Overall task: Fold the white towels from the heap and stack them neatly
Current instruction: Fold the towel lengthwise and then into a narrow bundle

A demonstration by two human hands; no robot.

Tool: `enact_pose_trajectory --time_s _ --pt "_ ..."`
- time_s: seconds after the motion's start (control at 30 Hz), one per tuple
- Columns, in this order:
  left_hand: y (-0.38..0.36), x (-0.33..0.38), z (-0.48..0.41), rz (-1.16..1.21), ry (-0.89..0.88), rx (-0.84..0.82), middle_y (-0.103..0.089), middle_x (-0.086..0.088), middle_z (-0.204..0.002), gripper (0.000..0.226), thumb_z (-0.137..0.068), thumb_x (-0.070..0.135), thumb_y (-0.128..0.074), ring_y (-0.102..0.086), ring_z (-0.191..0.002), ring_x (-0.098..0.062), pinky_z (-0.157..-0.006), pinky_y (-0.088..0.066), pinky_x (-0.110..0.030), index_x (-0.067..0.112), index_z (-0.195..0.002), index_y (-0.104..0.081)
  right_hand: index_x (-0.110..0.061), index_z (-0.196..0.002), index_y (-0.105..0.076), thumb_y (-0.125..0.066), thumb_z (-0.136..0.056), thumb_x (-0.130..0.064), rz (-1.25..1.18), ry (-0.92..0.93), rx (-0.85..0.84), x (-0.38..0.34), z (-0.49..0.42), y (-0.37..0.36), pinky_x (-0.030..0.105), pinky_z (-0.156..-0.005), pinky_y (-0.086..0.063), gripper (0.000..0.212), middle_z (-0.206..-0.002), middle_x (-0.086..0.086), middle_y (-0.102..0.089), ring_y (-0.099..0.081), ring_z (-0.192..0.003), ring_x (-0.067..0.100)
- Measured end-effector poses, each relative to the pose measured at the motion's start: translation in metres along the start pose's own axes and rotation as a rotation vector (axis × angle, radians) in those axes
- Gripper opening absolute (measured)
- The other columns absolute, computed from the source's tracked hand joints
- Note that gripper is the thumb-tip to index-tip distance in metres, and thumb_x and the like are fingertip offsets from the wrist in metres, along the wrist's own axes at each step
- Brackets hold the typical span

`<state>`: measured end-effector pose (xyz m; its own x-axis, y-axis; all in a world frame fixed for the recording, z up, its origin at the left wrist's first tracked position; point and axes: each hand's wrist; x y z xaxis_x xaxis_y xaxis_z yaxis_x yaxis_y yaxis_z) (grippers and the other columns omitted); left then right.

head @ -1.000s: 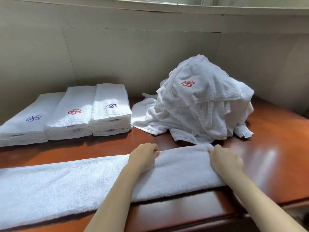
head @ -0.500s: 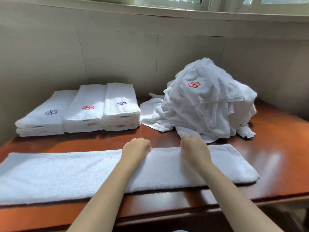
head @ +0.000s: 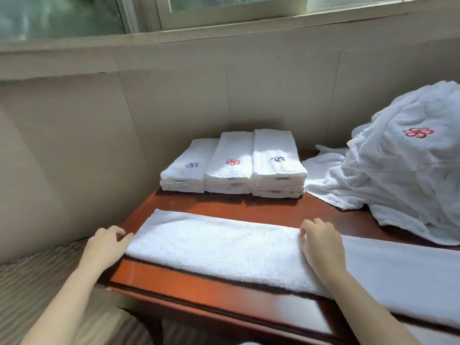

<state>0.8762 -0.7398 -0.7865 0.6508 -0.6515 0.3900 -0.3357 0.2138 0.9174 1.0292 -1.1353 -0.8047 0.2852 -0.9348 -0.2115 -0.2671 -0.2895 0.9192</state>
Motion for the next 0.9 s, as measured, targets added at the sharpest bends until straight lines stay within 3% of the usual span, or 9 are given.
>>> enact_pose_trajectory --time_s 0.1,0.17,0.27,0.37,0.47,0.57,0.73,0.8,0.9 --pt "0.009 -0.003 0.000 0.215 0.051 -0.123 -0.052 -0.001 -0.061 0.034 -0.090 0.037 -0.063 -0.048 -0.057 -0.019 -0.057 -0.036 -0.029 0.013 -0.067 -0.059 -0.007 -0.083 -0.066 -0.053 -0.088 -0.011 0.000 -0.020 0.012 -0.001 -0.001 0.001 0.039 -0.069 -0.041 0.014 -0.084 0.008 -0.054 -0.047 -0.081 0.031" --pt "0.014 0.012 0.004 0.303 0.115 -0.249 -0.038 0.000 -0.055 0.045 -0.085 0.051 -0.063 -0.035 -0.051 -0.017 -0.051 -0.026 -0.027 0.018 -0.061 -0.044 -0.009 -0.086 -0.068 -0.051 -0.090 -0.012 -0.013 -0.027 -0.003 -0.001 0.000 0.004 0.039 -0.069 -0.044 0.017 -0.086 0.008 -0.052 -0.050 -0.081 0.031" --pt "0.013 0.031 0.004 0.405 0.222 -0.366 -0.056 -0.008 -0.094 0.049 -0.085 0.051 -0.064 -0.052 -0.084 -0.022 -0.068 -0.041 -0.029 0.006 -0.101 -0.058 -0.013 -0.083 -0.068 -0.045 -0.094 -0.014 -0.079 -0.028 -0.055 0.001 0.004 0.009 0.033 -0.063 -0.042 0.026 -0.083 0.002 -0.046 -0.050 -0.081 0.026" --pt "0.022 0.058 0.009 0.749 0.272 -0.413 -0.063 -0.016 -0.115 0.041 -0.086 0.025 -0.070 -0.058 -0.109 -0.030 -0.094 -0.047 -0.037 -0.003 -0.115 -0.058 -0.018 -0.057 -0.049 -0.039 -0.094 -0.014 -0.092 0.006 -0.165 0.004 0.012 0.017 0.030 -0.060 -0.035 0.039 -0.083 0.000 -0.046 -0.048 -0.081 0.023" --pt "0.032 0.107 0.026 0.902 0.074 -0.313 -0.065 -0.019 -0.097 0.013 -0.082 0.004 -0.067 -0.064 -0.084 -0.028 -0.074 -0.050 -0.032 0.002 -0.093 -0.060 -0.012 -0.058 -0.055 -0.046 -0.093 -0.014 -0.377 -0.055 -0.197 -0.002 0.017 0.027 0.032 -0.062 -0.040 0.036 -0.078 0.005 -0.061 -0.058 -0.082 0.025" --pt "0.033 0.174 0.064 0.965 -0.182 -0.290 -0.063 -0.007 -0.076 0.016 -0.079 0.003 -0.072 -0.059 -0.065 -0.015 -0.058 -0.047 -0.021 0.010 -0.085 -0.059 -0.011 -0.088 -0.070 -0.049 -0.099 -0.029 -1.176 -0.341 -0.235 -0.017 0.015 0.042 0.026 -0.067 -0.049 0.030 -0.084 0.006 -0.072 -0.067 -0.087 0.022" --pt "0.013 0.241 0.131 0.643 -0.679 -0.866 -0.068 0.007 -0.100 0.016 -0.088 0.020 -0.068 -0.065 -0.087 -0.007 -0.071 -0.050 -0.017 0.026 -0.103 -0.065 -0.011 -0.130 -0.051 -0.029 -0.093 -0.065 -1.884 -0.532 -0.567 -0.012 0.014 0.047 0.046 -0.095 -0.046 0.069 -0.123 0.015 -0.063 -0.063 -0.109 0.030" --pt "0.007 0.243 0.135 0.524 -0.738 -0.841 -0.068 0.010 -0.108 0.015 -0.091 0.024 -0.063 -0.063 -0.094 -0.003 -0.075 -0.049 -0.011 0.029 -0.105 -0.066 -0.007 -0.135 -0.045 -0.044 -0.094 -0.053 -1.856 -0.597 -0.531 -0.004 0.017 0.040 0.041 -0.095 -0.048 0.062 -0.127 0.016 -0.061 -0.062 -0.111 0.027" --pt "0.003 0.232 0.124 0.571 -0.593 -0.676 -0.068 0.000 -0.108 0.012 -0.093 0.022 -0.060 -0.060 -0.089 -0.005 -0.073 -0.047 -0.015 0.027 -0.100 -0.068 -0.002 -0.119 -0.059 -0.066 -0.086 -0.017 -1.477 -0.646 -0.371 0.006 0.017 0.039 0.035 -0.081 -0.054 0.037 -0.108 0.016 -0.068 -0.066 -0.096 0.028"
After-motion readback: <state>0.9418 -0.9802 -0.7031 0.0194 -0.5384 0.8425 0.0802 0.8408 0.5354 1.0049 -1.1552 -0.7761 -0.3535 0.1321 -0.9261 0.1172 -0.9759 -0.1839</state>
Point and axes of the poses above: each hand's wrist, its own z-axis away from the middle knuckle, its own y-axis out of the back of the hand, x = y × z
